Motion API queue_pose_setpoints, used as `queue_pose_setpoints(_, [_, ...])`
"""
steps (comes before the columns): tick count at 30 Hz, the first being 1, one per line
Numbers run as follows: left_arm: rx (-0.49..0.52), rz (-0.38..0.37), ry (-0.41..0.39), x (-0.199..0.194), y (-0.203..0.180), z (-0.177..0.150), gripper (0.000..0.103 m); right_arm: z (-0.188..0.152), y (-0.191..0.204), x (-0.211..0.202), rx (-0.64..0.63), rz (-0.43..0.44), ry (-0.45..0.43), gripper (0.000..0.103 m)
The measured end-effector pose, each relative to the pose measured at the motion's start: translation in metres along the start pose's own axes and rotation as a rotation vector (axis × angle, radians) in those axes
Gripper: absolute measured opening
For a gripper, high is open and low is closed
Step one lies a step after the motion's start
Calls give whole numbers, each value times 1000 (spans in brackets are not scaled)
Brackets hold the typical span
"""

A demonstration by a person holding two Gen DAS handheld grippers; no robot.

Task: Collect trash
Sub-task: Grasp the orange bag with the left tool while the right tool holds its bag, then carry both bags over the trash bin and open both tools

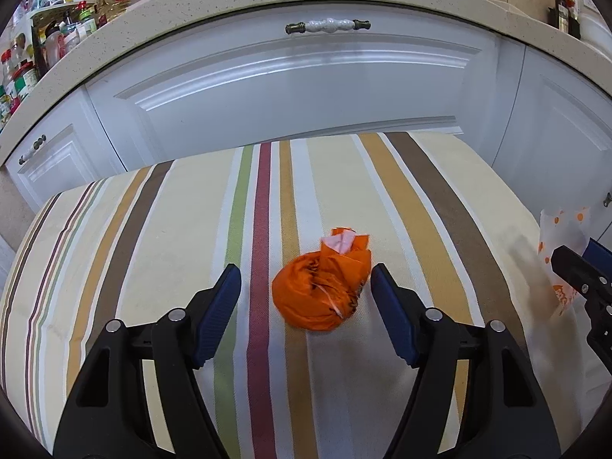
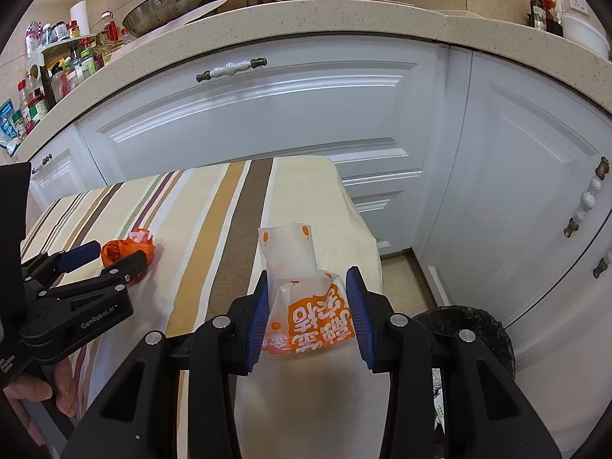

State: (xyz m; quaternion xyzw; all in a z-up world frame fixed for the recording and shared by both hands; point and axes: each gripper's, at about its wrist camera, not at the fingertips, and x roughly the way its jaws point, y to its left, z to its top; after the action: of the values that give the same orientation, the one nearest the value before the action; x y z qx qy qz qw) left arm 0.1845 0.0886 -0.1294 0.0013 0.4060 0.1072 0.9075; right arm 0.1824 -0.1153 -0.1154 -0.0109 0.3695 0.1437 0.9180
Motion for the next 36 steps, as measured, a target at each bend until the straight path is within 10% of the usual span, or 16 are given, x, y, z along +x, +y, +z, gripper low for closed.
queue_pose_setpoints(2, [3,-21,21,4,0,-1,47,0,-1,1,2,1,2,40])
queue_pose_setpoints(20, [2,-2,-4,-9,5,-5,44,-2,1,-3,5,-8,-10,40])
queue_pose_setpoints(36, [49,-82,-115,-96,-37,-19,44,-22,-41,-71,56,-93,-81,40])
